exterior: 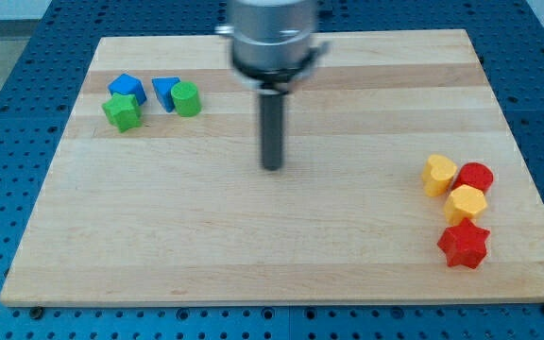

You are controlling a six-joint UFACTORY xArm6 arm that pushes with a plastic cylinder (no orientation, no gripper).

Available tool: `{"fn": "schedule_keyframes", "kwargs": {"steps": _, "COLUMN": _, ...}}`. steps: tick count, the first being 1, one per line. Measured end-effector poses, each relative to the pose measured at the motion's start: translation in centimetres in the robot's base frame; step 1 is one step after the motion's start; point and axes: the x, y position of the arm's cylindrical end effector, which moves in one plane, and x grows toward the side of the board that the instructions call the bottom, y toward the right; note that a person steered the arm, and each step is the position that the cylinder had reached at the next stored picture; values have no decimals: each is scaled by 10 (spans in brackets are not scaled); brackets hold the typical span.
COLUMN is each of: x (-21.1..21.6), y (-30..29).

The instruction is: Push the blue cube into the blue triangle

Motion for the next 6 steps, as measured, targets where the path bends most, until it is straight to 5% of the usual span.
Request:
{"fn": "schedule_keyframes", "kwargs": {"steps": 2, "x": -31, "y": -209}}
{"fn": "schedule_keyframes", "kwargs": {"steps": 3, "x": -103, "y": -237}}
{"fn": "schedule_keyframes", "kwargs": {"steps": 5, "x": -132, "y": -192}}
{"fn": "schedule_keyframes", "kwargs": {"steps": 6, "x": -132, "y": -113}}
